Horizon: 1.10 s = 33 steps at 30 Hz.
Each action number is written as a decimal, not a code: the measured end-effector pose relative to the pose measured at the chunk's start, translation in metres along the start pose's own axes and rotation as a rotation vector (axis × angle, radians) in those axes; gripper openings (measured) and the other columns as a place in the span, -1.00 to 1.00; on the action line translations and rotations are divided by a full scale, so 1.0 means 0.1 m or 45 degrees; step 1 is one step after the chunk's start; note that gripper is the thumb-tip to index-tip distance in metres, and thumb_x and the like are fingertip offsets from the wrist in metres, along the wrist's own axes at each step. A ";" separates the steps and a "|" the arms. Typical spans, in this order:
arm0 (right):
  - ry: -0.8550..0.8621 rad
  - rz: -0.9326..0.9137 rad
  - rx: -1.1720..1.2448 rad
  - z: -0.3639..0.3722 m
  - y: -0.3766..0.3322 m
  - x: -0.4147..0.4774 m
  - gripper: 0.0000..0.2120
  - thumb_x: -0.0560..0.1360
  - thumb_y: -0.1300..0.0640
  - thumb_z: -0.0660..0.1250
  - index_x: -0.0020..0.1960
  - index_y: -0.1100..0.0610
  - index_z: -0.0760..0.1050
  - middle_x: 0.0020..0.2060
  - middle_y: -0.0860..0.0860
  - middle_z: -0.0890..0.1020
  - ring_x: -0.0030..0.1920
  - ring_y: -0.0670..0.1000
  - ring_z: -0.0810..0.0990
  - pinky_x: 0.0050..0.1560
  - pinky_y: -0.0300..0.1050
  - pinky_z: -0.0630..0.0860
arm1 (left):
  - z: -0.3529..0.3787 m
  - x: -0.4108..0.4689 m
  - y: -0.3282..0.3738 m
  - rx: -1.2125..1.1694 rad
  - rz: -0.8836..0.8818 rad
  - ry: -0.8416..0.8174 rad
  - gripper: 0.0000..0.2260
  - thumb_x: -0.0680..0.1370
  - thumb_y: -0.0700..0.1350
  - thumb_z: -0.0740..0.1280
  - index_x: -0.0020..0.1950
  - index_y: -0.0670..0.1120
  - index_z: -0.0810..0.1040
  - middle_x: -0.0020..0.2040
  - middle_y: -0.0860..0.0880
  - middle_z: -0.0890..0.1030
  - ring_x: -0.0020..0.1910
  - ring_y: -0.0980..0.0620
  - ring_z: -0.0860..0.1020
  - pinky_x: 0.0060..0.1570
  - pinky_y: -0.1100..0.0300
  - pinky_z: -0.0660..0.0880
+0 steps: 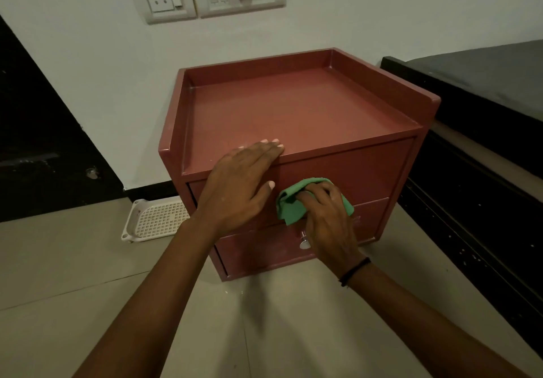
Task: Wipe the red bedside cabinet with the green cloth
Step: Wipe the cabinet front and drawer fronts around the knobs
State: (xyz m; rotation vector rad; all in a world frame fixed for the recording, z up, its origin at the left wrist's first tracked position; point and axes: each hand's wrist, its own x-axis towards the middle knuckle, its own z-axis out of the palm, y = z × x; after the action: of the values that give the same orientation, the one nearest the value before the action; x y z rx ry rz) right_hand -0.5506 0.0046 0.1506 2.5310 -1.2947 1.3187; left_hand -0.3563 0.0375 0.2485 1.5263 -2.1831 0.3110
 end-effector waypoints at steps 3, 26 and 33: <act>0.261 0.348 0.312 0.13 -0.15 -0.06 -0.57 0.45 0.41 0.11 0.19 0.18 0.59 0.15 0.06 0.59 0.22 0.01 0.47 0.30 -0.08 0.43 | 0.00 -0.01 0.01 -0.001 -0.003 0.022 -0.43 0.56 -0.02 0.26 0.57 0.00 0.28 0.56 0.03 0.33 0.55 0.06 0.25 0.51 0.00 0.17; 0.202 -0.174 0.156 0.58 -0.89 -0.04 -0.62 0.43 0.30 0.36 0.24 0.20 0.58 0.19 0.12 0.65 0.27 0.09 0.57 0.12 -0.08 0.61 | -0.03 0.00 0.03 -0.357 -0.179 0.040 -0.46 0.62 0.17 -0.03 0.56 0.04 0.31 0.53 0.05 0.38 0.50 0.16 0.29 0.53 0.06 0.16; -0.282 -0.716 -0.289 0.86 -0.63 -0.18 -0.57 0.51 0.17 0.17 0.34 0.12 0.52 0.27 0.05 0.59 0.30 0.10 0.50 0.34 0.04 0.48 | -0.06 -0.09 -0.02 0.050 0.034 -0.068 -0.45 0.65 0.11 0.07 0.62 -0.04 0.15 0.62 -0.02 0.19 0.60 0.08 0.11 0.57 0.10 -0.02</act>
State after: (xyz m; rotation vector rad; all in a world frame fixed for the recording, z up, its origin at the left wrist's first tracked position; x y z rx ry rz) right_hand -0.4554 0.0276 0.1040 2.6364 -0.6156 0.7521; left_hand -0.3499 0.0467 0.2496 1.5445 -2.2526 0.3271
